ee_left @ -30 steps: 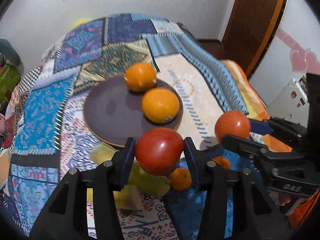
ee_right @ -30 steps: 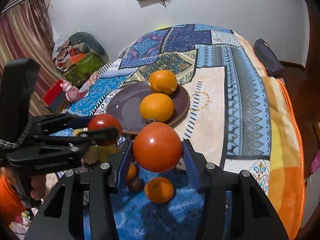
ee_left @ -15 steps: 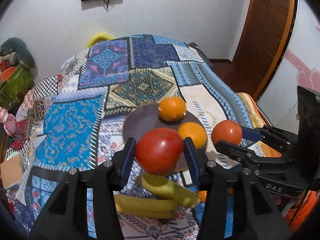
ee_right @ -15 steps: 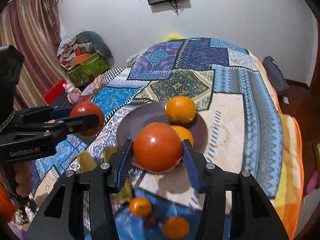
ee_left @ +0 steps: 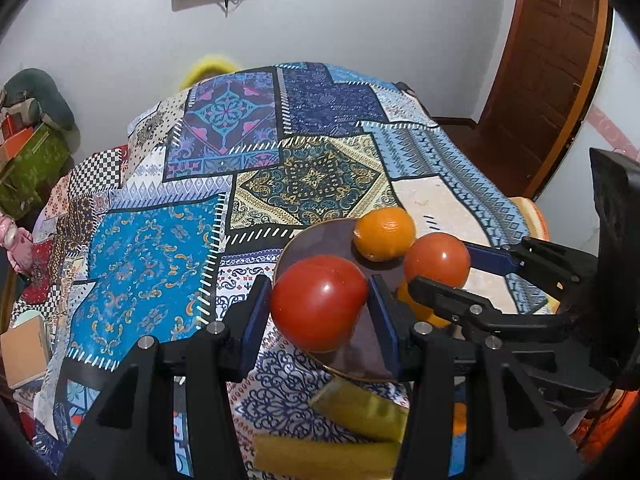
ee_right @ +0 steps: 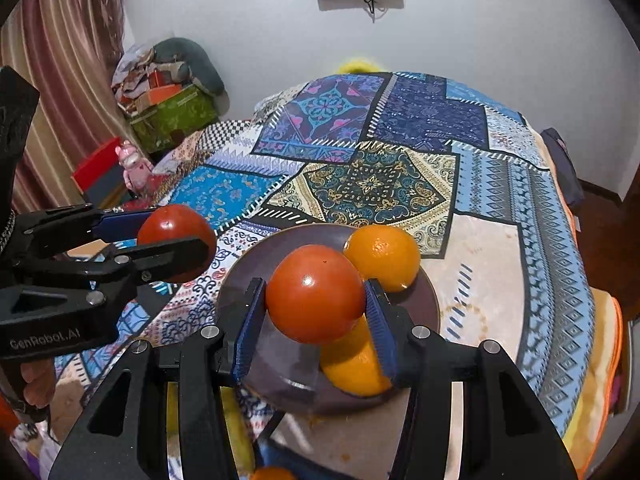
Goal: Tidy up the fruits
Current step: 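Carry both held tomatoes over the dark plate beside the oranges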
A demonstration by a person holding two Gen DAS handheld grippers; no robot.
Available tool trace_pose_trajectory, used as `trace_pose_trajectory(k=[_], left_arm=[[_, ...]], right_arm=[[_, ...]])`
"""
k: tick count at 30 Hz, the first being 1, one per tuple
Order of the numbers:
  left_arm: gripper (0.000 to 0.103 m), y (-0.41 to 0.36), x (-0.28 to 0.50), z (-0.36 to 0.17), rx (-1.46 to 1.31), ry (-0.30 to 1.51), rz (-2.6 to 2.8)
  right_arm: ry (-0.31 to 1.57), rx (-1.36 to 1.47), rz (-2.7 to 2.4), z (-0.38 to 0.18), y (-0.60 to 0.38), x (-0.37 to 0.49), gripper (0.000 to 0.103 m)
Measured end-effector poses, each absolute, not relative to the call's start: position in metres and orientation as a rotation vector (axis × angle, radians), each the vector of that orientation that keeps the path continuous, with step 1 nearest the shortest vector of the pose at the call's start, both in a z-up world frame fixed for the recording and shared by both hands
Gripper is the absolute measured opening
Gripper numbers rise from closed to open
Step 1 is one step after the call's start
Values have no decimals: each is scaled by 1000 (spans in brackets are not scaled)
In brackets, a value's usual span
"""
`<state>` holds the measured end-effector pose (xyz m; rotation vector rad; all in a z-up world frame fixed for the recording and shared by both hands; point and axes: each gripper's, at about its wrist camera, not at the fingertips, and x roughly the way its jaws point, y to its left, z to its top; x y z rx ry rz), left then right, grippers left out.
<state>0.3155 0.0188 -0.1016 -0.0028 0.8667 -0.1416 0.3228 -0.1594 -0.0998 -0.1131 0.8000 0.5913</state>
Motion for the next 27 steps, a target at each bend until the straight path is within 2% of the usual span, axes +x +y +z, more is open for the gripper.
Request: trace_pose_trajectory(k=[27], left_arm=[[49,18,365,-162,-51,987,-177]], right_arm=[[890,-232,594,-139,-134,351,46]])
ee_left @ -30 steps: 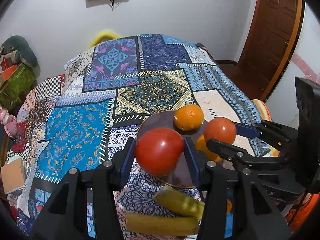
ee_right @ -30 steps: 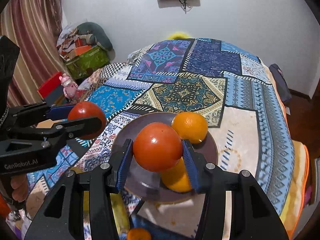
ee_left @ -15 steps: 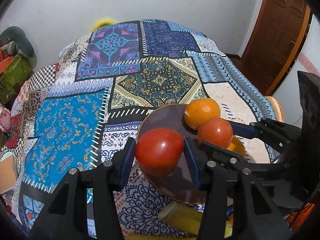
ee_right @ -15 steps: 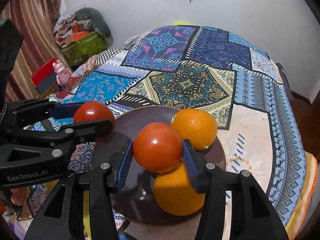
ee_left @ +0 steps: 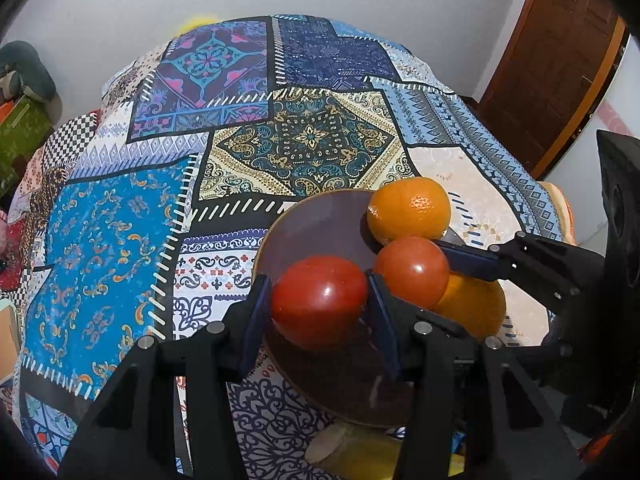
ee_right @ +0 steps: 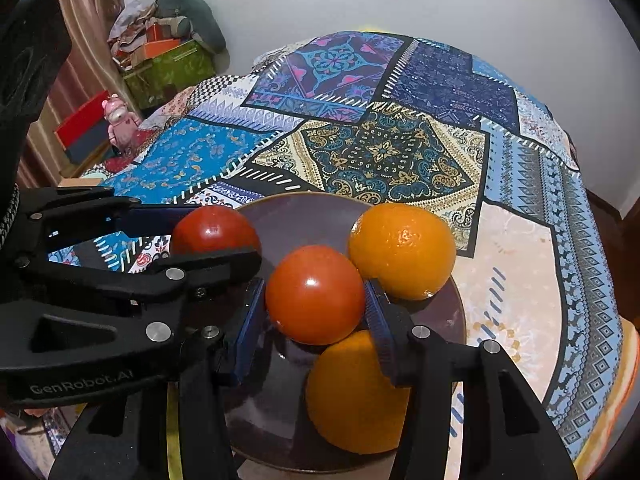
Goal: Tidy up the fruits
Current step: 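Carry both held tomatoes over the dark plate beside the oranges, then lower both tomatoes onto the plate and open both tools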
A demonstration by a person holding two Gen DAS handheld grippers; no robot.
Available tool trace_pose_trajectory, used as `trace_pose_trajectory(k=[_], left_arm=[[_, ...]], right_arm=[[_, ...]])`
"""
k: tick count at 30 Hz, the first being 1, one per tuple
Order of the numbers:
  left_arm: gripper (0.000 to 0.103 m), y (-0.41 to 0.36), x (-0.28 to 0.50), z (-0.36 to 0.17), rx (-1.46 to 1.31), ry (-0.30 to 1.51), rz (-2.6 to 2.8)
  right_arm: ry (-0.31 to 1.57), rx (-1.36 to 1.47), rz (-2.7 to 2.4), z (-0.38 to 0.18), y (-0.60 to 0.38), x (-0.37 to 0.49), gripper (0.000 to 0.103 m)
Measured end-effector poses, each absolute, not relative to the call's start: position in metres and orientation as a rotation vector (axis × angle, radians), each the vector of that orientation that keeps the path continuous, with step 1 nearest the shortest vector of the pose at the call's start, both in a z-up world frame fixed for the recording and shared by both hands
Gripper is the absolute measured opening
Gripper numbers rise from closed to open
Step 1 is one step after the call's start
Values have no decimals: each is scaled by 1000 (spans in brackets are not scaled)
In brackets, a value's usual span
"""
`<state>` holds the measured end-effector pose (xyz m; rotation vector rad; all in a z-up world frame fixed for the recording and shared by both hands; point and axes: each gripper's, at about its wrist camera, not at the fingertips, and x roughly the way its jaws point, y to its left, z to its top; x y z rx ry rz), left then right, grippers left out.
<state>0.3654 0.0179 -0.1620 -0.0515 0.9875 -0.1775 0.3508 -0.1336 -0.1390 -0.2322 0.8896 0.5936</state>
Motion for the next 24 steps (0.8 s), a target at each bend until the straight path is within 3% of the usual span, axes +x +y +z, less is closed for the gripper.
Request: trace_pose_trajectory(k=[15,24], left_arm=[[51,17,348,-143,-35,939,-166],[59,26,303,-109,-17,883,-145]], right_arm=[[867,-204,595,-123,-145,339,47],[834,-164,581,-100,-170,312,47]])
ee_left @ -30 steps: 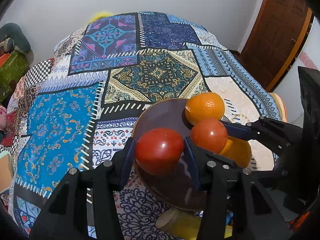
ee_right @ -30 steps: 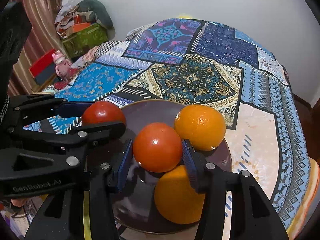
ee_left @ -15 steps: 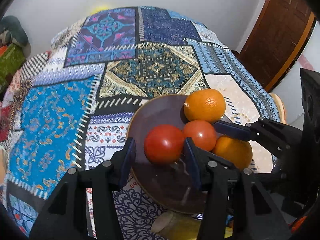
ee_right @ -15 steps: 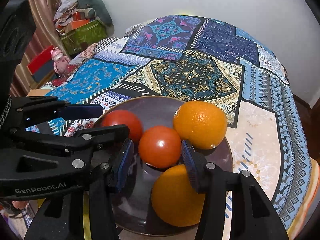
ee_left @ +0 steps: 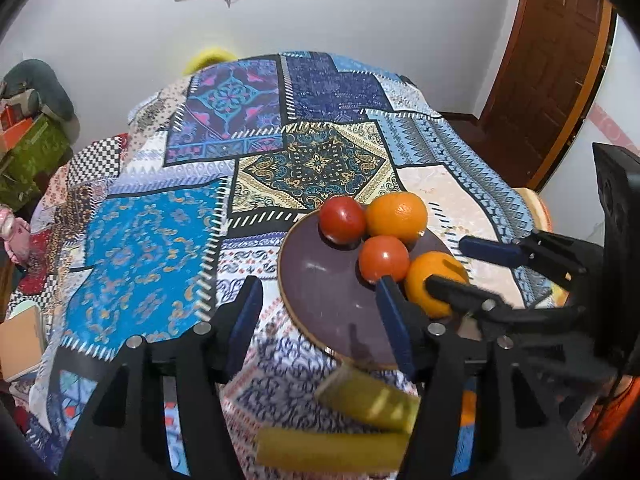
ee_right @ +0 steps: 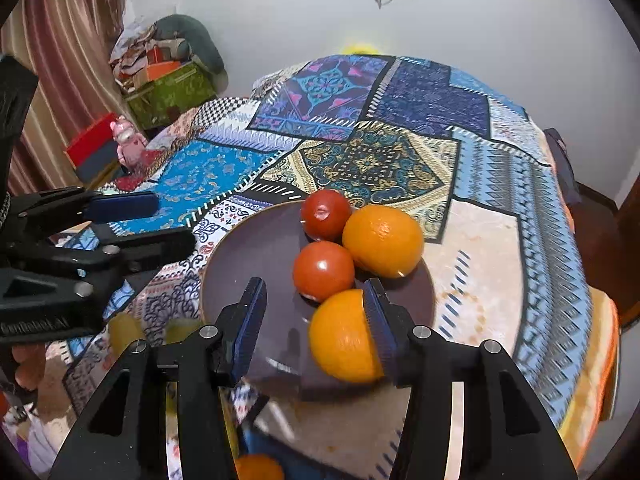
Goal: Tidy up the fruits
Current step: 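Lower both tomatoes onto the plate and open both tools, then move both tools down to the two yellow corn cobs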
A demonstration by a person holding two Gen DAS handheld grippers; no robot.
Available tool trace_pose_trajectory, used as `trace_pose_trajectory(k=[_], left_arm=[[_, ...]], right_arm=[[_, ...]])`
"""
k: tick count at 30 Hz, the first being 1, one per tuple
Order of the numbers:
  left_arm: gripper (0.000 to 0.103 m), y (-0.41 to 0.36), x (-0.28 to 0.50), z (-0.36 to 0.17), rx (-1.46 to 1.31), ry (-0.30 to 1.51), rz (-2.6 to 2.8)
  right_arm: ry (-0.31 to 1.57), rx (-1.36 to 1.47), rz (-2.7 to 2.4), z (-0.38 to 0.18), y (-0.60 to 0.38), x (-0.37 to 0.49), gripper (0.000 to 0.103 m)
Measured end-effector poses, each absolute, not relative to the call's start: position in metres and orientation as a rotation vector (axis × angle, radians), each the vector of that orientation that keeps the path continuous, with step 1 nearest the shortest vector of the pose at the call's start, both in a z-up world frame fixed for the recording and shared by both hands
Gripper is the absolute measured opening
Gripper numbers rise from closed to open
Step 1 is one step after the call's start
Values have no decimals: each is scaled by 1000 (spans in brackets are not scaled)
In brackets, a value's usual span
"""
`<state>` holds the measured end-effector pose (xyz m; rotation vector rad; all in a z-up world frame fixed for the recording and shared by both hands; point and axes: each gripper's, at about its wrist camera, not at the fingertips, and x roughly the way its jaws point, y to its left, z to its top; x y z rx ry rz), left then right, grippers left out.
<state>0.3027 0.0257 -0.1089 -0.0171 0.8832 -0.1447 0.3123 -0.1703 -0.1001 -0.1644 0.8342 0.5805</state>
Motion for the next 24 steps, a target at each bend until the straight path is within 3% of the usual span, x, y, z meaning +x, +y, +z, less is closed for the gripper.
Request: trace_pose_trajectory(k=[5,13,24], left_arm=[[68,29,271,-102,-21,870,-123],[71,22,237,-128,-89,937,-102],[72,-10,227,-161,21,971,-50]], right_arm=[[822,-128,574,-92,-188,293,50],[846,-84,605,-107,-196,262,52],[924,-102,669,-138,-185,241,52]])
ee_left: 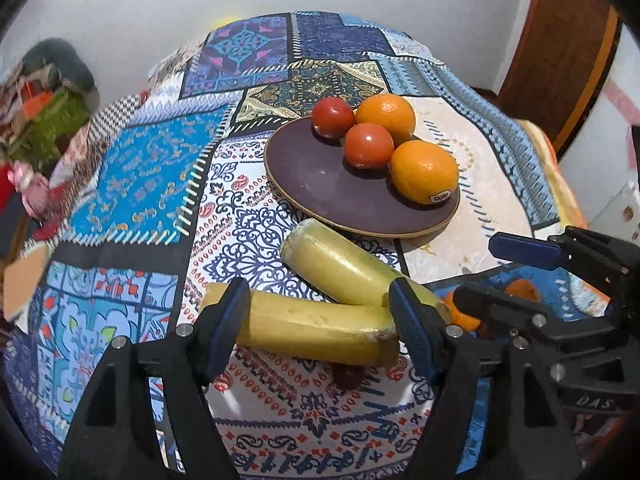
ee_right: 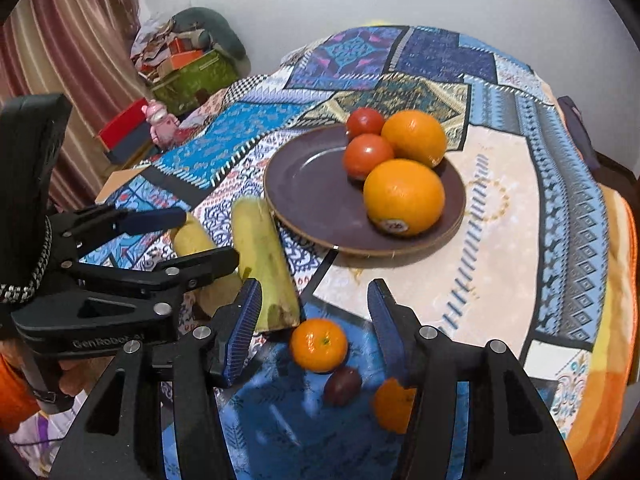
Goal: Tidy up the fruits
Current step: 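Move both tools down to the two yellow corn cobs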
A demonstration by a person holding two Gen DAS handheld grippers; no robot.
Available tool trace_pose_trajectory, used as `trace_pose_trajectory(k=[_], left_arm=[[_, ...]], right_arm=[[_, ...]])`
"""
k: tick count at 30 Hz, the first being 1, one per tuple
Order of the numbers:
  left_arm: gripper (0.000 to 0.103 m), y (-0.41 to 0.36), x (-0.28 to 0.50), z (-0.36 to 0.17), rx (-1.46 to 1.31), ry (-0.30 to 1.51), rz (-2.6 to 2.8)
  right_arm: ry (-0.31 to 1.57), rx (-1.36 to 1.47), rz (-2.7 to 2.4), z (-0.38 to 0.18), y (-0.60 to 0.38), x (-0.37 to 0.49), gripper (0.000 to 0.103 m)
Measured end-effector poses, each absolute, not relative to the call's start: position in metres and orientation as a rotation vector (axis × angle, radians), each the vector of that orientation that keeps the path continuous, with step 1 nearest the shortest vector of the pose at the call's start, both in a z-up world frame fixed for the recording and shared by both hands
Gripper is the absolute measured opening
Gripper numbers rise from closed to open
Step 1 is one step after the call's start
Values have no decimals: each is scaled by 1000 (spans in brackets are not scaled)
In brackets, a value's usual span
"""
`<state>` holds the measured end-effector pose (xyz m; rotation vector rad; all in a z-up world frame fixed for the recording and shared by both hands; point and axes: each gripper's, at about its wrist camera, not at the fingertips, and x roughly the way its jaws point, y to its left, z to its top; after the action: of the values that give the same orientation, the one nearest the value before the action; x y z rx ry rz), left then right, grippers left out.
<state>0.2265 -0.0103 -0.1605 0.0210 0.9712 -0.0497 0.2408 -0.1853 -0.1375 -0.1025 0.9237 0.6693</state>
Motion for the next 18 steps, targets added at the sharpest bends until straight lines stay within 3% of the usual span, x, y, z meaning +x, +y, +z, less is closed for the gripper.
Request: trace_pose_trajectory(k=[18], left_arm=[[71,42,213,-151,54,996,-10]], right_arm=[[950,-174,732,-149,-141,230,52]])
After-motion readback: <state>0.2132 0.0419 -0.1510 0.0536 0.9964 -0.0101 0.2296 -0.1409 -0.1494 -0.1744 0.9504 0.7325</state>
